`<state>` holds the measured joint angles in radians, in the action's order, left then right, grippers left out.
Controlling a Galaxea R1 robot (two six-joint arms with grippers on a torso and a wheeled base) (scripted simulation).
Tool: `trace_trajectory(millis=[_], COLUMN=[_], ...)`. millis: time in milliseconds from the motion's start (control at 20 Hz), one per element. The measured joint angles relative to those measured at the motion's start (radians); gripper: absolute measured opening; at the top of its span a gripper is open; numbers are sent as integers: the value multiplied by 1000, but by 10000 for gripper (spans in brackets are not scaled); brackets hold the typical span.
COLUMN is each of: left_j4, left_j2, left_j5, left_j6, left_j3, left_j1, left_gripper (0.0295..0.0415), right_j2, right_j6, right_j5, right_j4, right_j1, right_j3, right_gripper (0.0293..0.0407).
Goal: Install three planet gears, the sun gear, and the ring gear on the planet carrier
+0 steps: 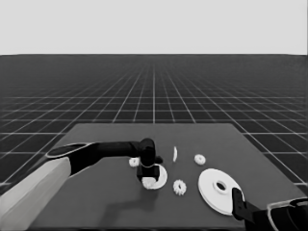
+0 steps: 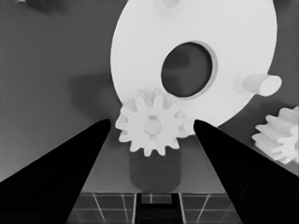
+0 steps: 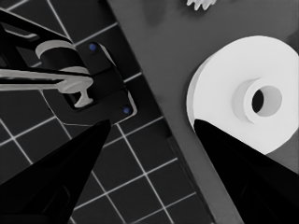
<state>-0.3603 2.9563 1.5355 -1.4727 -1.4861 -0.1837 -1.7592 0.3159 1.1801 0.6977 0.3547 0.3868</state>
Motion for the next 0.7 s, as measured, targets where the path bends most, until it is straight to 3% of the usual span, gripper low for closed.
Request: trace_trajectory(millis=[150, 500, 600, 700], left_j4=[131, 169, 213, 228], left_j2=[-17, -18, -104, -100], left_j5=[30, 31, -25, -38], left_j6=[-63, -71, 244, 373], left_j3=[88, 97, -134, -274], left_j1=[134, 170, 206, 213], left_gripper=[385, 385, 385, 385], right_j2=[0, 0, 0, 0], right_j6=[0, 0, 0, 0], right_j5=[0, 0, 0, 0], right_j4=[0, 0, 0, 0], right_j1=[0, 0, 0, 0], right_j3=[0, 0, 0, 0], right_gripper=[385, 385, 385, 385])
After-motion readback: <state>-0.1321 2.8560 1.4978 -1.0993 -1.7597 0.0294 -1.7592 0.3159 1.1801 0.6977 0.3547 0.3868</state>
